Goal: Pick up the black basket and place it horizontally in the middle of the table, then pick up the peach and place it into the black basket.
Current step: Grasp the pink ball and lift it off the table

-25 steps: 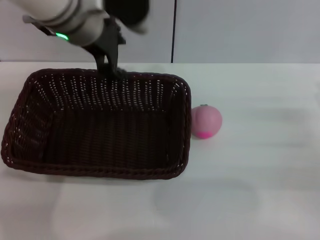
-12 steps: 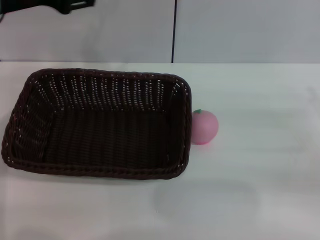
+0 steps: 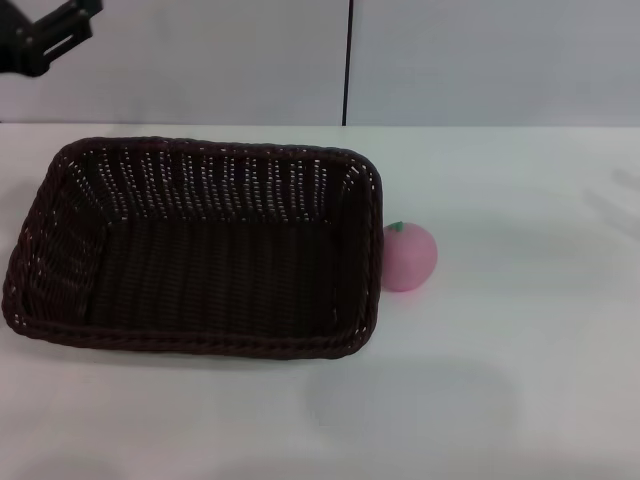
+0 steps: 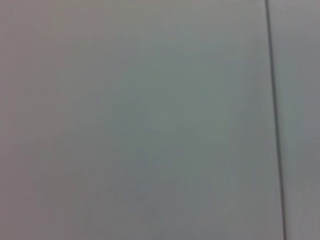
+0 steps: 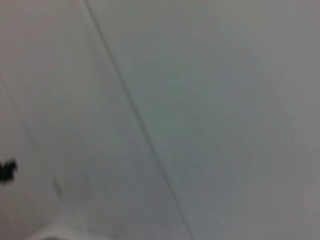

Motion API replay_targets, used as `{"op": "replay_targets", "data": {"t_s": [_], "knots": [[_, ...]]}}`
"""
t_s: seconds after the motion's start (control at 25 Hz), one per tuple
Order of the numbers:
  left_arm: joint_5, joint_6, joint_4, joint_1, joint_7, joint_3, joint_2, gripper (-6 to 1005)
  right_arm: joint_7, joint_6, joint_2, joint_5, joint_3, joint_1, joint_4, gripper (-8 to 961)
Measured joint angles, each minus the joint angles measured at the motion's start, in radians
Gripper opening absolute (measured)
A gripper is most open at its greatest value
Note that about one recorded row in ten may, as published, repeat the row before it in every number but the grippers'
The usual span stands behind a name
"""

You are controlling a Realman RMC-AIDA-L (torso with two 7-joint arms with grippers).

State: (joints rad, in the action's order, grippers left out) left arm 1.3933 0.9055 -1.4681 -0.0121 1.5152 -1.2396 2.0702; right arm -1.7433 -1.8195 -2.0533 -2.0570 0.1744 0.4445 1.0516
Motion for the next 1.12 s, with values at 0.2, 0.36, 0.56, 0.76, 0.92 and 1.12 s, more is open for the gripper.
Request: {"op": "replay_targets", "data": {"t_s": [0.2, 0.36, 0.56, 0.76, 0.92, 1.12], "knots": [[-0.159, 0.013, 0.128, -0.018, -0.112, -0.004, 0.0, 687, -0.433, -0.107, 0.026, -0.118, 0.233, 0.0, 0.409, 700], [-0.317, 0.031, 0.254, -0.024, -0.24, -0.014, 0.0, 687, -0.666, -0.238, 0.078, -0.244, 0.378, 0.104, 0.492, 701], [-0.461, 0.093, 0.367, -0.031, -0.366, -0.017, -0.001, 687, -0.749, -0.236, 0.086, -0.275, 0.456, 0.183, 0.331, 698], [-0.498, 0.182, 0.425, -0.051, -0.385, 0.023, -0.002, 687, -0.764, -0.068, 0.058, -0.38, 0.585, 0.246, 0.112, 696], [-0.501, 0.203, 0.417, -0.069, -0.385, 0.033, -0.003, 686, -0.754, 0.097, 0.055, -0.418, 0.656, 0.294, -0.077, 695], [-0.502, 0.206, 0.424, -0.066, -0.392, 0.032, -0.002, 686, -0.716, 0.259, 0.016, -0.415, 0.692, 0.316, -0.175, 693]]}}
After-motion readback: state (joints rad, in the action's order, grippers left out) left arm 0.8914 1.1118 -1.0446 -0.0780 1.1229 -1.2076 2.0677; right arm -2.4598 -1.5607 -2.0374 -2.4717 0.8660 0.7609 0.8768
